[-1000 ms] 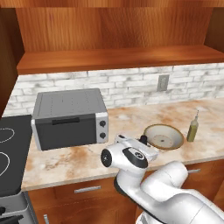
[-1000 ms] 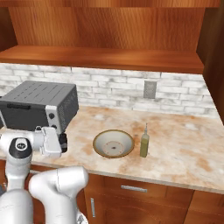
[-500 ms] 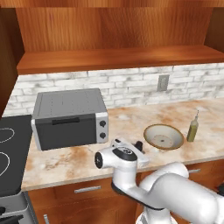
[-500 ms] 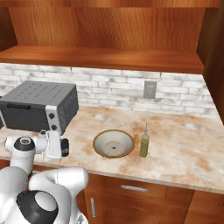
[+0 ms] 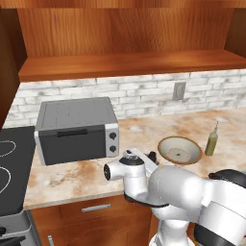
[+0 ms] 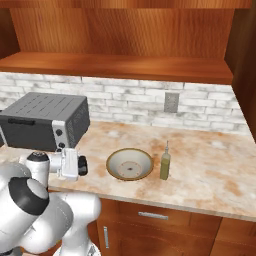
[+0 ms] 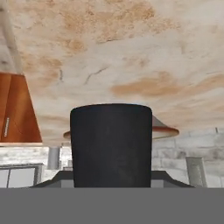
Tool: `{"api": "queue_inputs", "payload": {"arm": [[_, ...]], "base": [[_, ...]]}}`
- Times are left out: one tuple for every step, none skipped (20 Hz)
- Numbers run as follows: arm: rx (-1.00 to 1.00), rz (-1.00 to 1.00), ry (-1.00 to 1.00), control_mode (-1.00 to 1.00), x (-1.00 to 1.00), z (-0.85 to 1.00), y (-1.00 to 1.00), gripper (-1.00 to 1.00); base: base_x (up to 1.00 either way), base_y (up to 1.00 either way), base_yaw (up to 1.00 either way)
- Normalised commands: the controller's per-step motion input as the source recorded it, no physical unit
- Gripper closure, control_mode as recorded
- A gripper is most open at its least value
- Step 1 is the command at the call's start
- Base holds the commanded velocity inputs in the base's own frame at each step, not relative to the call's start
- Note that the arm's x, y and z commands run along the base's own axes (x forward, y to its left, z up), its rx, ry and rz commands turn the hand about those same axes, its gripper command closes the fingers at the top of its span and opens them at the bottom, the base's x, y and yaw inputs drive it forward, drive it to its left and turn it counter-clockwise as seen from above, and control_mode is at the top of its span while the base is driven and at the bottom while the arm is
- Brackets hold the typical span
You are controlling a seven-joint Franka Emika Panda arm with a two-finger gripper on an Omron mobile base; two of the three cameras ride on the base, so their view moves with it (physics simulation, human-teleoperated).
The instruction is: Retrieve the bottle and the shaker from the cabinet and place them next to the mixing bowl on the counter. Then add garlic from the fridge to the mixing bowl.
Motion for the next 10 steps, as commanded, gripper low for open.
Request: {"api": "queue_inputs", "payload": {"arm": [[-0.01, 0.00, 0.00, -1.00, 0.30, -0.12, -0.47, 1.00], [0.00, 0.00, 0.00, -1.00, 0.28, -0.20, -0.44, 1.00], [0.00, 0.00, 0.00, -1.00, 0.24, -0.31, -0.44, 1.00], [0.00, 0.00, 0.00, -1.00, 0.21, -0.36, -0.42, 1.00], [0.00, 0.00, -0.02, -1.00, 0.20, -0.39, -0.39, 1.00], [0.00, 0.00, -0.03, -1.00, 0.21, -0.33, -0.33, 1.00], [0.00, 0.00, -0.01, -1.00, 0.19, -0.31, -0.27, 1.00], [0.00, 0.00, 0.00, -1.00, 0.18, -0.30, -0.22, 1.00], [0.00, 0.00, 0.00, -1.00, 0.00, -0.31, -0.39, 1.00], [0.00, 0.00, 0.01, -1.00, 0.00, -0.38, -0.33, 1.00]], "base": [[0.00, 0.00, 0.00], [0.00, 0.00, 0.00], [0.00, 0.00, 0.00], [0.00, 0.00, 0.00], [0.00, 0.00, 0.00], [0.00, 0.00, 0.00], [0.00, 0.00, 0.00], [0.00, 0.00, 0.00], [0.00, 0.00, 0.00], [0.00, 0.00, 0.00]]}}
